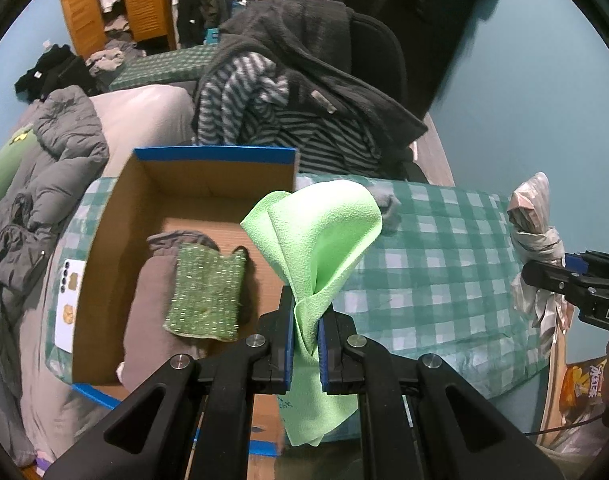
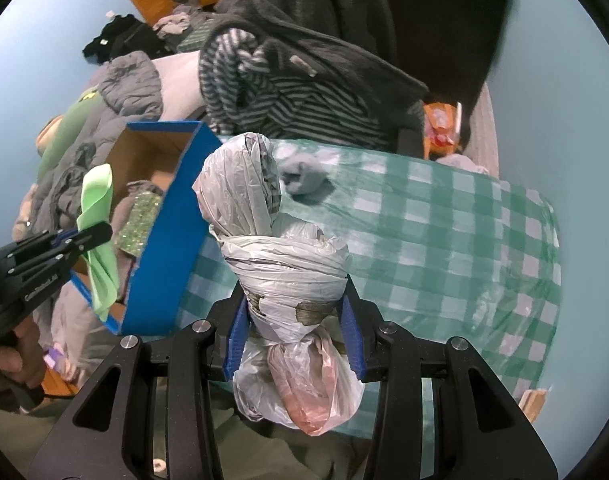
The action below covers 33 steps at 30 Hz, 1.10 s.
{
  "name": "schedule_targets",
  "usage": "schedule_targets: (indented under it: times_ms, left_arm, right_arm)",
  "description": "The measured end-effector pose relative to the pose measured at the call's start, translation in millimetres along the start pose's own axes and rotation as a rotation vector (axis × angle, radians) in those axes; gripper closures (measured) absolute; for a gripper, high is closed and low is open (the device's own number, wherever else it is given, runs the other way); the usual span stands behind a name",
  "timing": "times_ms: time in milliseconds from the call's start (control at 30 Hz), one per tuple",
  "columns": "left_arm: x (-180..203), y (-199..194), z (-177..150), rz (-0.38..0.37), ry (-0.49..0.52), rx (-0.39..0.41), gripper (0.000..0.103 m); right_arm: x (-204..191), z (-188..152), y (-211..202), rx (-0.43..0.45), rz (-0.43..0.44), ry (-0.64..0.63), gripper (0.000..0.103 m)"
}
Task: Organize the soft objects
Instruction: 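Carry the green cloth with left tool while right tool carries white bag to box, then drop the green cloth into the box with left tool while right tool drops white bag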
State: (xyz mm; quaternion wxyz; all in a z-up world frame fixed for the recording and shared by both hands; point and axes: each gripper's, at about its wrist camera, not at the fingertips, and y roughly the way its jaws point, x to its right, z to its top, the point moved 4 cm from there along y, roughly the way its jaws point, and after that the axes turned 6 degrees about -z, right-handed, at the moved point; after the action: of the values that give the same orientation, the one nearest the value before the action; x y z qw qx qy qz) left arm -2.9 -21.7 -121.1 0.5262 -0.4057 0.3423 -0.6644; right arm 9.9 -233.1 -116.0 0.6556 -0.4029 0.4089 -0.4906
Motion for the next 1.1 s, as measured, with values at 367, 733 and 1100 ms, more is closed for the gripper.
schedule_targets:
  times_ms: [367,733,1100]
  left_arm:
    - [-50.9,-2.6,-6.1,0.037,-0.084,-0.007,0.094]
    - [-97.4,10.9,-14.1,0.049,-0.158,-0.048,0.094]
    - [-121.2,43.2,-14.9,0.038,-0.164,-0.115,0.094]
  right_arm:
    - [-57.9,19.1,9.6,0.011,0.05,-0.092,0.063]
    - [-114.1,33.9,34.1,-0.006,0.098,-0.15,0.063]
    - [-154.8,41.6,49.0,-0.02,0.12,-0.188,0.063]
